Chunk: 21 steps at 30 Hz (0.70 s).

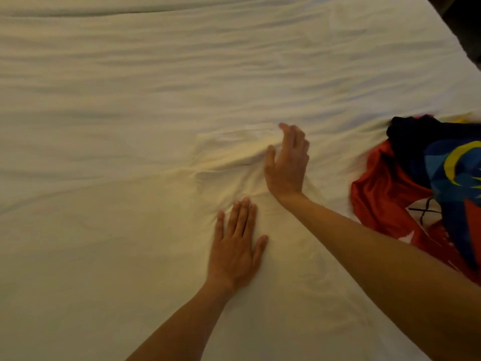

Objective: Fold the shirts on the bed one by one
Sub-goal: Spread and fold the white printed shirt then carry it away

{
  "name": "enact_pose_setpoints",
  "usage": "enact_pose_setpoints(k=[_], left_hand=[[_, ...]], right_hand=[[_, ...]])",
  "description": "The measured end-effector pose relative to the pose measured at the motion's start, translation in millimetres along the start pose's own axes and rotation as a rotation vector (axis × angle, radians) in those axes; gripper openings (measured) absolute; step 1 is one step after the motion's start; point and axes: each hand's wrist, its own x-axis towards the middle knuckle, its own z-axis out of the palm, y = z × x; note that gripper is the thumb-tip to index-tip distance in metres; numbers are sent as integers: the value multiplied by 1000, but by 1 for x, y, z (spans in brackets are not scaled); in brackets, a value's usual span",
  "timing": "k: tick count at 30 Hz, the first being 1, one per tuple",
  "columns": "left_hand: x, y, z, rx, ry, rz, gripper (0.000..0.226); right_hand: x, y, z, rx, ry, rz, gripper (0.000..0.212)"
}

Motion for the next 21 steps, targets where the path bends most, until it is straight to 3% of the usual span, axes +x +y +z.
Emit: enact_pose_setpoints(k=[2, 4, 5, 6, 8, 9, 11, 13, 14, 15, 17, 18, 19, 21], left_hand=[[0, 0, 1, -8, 9, -5, 67], [0, 1, 2, -14, 19, -12, 65], [0, 1, 3, -13, 22, -12, 65], [1, 1, 4, -9, 24, -12, 64], [0, 1, 5, -1, 22, -7, 64], [0, 1, 5, -4, 20, -6, 64], [0, 0, 4, -12, 19, -9, 64], [0, 1, 3, -5, 12, -14, 63], [0, 2, 2, 6, 10, -16, 63], [0, 3, 2, 14, 8, -18, 63], [-1, 4, 1, 26, -3, -24, 64], [-2, 4, 1, 31, -10, -32, 64], [-3, 5, 1, 35, -20, -45, 65], [-8, 9, 1, 36, -36, -70, 66]], right_hand=[[-35, 7, -4, 69, -231, -457, 29], [-45, 31, -5, -47, -510, -722, 30], [-40, 42, -6, -183, -581, -709, 38], [-35, 53, -2, -333, -584, -575, 47], [-21, 62, 1, -478, -464, -117, 57], [-20, 58, 1, -486, -400, 23, 60], [-34, 45, 0, -370, -387, -125, 62], [-68, 48, -10, -322, -575, -503, 59], [-73, 60, -19, -375, -628, -542, 58], [-70, 74, -26, -450, -624, -424, 59], [-61, 95, -42, -508, -418, 123, 61], [-64, 93, -49, -495, -341, 258, 62], [-76, 86, -52, -465, -303, 201, 62], [-120, 70, -54, -335, -467, -240, 61]])
